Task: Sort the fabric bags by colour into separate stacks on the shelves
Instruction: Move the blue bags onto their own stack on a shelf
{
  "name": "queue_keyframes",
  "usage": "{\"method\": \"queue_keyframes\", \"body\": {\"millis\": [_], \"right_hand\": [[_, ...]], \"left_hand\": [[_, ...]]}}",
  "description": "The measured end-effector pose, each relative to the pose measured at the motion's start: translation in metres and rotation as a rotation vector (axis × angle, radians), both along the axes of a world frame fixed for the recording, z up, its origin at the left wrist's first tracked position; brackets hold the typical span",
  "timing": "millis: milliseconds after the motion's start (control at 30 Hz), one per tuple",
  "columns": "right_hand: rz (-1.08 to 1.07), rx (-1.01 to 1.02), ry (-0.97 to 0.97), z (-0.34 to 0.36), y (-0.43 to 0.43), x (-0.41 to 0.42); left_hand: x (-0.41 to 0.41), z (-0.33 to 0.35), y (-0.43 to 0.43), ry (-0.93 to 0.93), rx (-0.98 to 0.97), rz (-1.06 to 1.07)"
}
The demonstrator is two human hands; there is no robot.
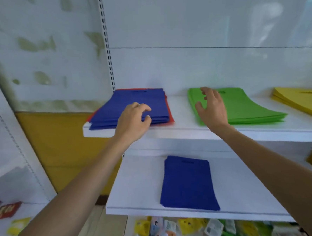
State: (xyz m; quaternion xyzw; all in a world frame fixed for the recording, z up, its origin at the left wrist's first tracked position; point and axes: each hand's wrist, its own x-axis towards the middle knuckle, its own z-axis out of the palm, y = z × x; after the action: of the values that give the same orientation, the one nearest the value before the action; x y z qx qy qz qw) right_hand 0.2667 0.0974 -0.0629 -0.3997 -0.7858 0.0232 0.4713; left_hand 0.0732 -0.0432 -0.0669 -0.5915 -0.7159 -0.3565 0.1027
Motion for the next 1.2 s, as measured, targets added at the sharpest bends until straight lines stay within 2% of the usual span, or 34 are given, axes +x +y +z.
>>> {"method": "queue_keyframes", "body": {"millis": [100, 267, 433, 533, 667, 800, 1033, 1200], "right_hand": [[0.049, -0.046, -0.031, 0.01, 0.017, -0.044], [0.043, -0.129, -0.114, 0.017, 0.055, -0.113], [-0.078, -0.472, -0.226, 0.001, 0.087, -0.165], [-0.141, -0.524, -0.242, -0.019, 0.094, -0.179], [-0.192, -0.382, -0.211, -0.021, 0.097, -0.183], [-0.137, -0.263, -0.081, -0.024, 0.096, -0.182], [-0.102, -0.209, -0.024, -0.024, 0.095, -0.182], [-0.106, -0.018, -0.001, -0.013, 0.087, -0.181]], "left_hand": [[-0.053, 0.01, 0.01, -0.038, -0.007, 0.073], [-0.143, 0.014, 0.039, -0.12, -0.124, 0.251], [-0.185, -0.001, 0.071, -0.192, -0.3, 0.345], [-0.197, -0.015, 0.083, -0.273, -0.243, 0.348], [-0.197, -0.017, 0.088, -0.184, -0.086, 0.313], [-0.195, -0.021, 0.085, -0.065, 0.075, 0.291], [-0.19, -0.022, 0.081, 0.024, 0.151, 0.326], [-0.187, -0.015, 0.074, 0.057, 0.216, 0.317]]}}
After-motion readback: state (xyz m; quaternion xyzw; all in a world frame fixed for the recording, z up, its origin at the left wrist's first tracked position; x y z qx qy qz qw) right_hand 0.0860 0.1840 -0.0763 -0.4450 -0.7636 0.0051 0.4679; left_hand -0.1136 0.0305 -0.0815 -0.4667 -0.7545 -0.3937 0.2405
